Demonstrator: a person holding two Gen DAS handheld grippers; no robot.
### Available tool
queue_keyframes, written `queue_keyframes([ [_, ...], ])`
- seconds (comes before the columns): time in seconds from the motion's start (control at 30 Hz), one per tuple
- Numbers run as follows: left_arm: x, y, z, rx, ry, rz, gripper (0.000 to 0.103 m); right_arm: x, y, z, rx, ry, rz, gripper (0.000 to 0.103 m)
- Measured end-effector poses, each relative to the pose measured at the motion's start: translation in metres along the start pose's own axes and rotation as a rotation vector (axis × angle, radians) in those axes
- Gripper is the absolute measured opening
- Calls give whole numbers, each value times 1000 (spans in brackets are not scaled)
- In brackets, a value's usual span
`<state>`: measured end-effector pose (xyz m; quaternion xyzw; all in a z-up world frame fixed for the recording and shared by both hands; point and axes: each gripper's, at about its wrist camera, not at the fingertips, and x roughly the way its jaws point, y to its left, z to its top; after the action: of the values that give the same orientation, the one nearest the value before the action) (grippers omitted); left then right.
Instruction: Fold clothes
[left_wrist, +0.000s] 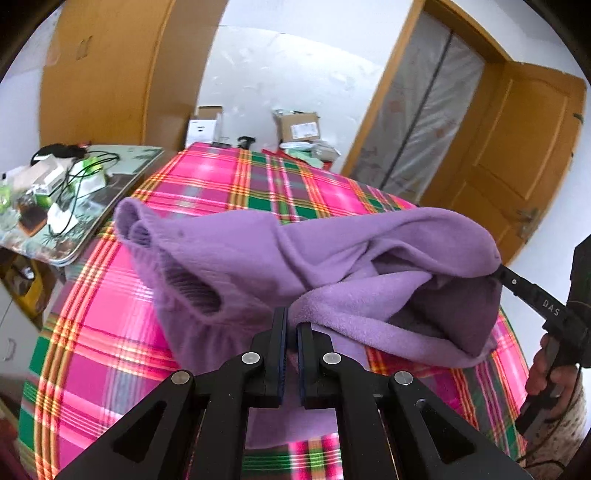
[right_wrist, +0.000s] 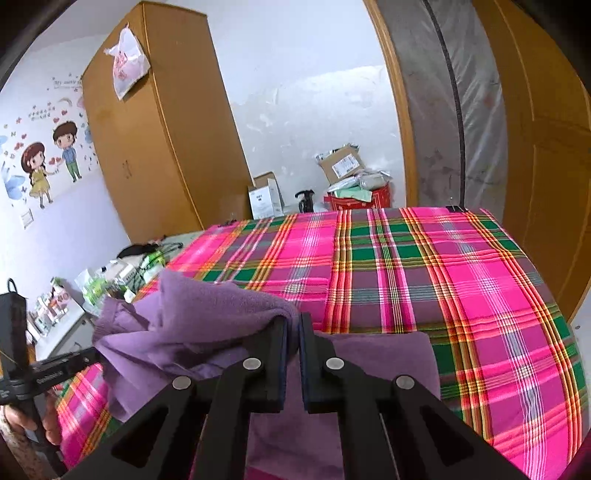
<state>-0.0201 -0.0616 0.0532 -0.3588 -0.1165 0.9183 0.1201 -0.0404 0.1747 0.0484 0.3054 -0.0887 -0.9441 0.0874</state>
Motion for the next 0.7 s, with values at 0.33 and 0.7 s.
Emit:
queue_keyframes([
  [0.33,13,6,-10,6,99,22,8,-15,-16,-18,13,67,63,23],
  [0.7,-27,-33,-6,95,8,-58,8,-24,-7,-69,-161,176,-17,36],
])
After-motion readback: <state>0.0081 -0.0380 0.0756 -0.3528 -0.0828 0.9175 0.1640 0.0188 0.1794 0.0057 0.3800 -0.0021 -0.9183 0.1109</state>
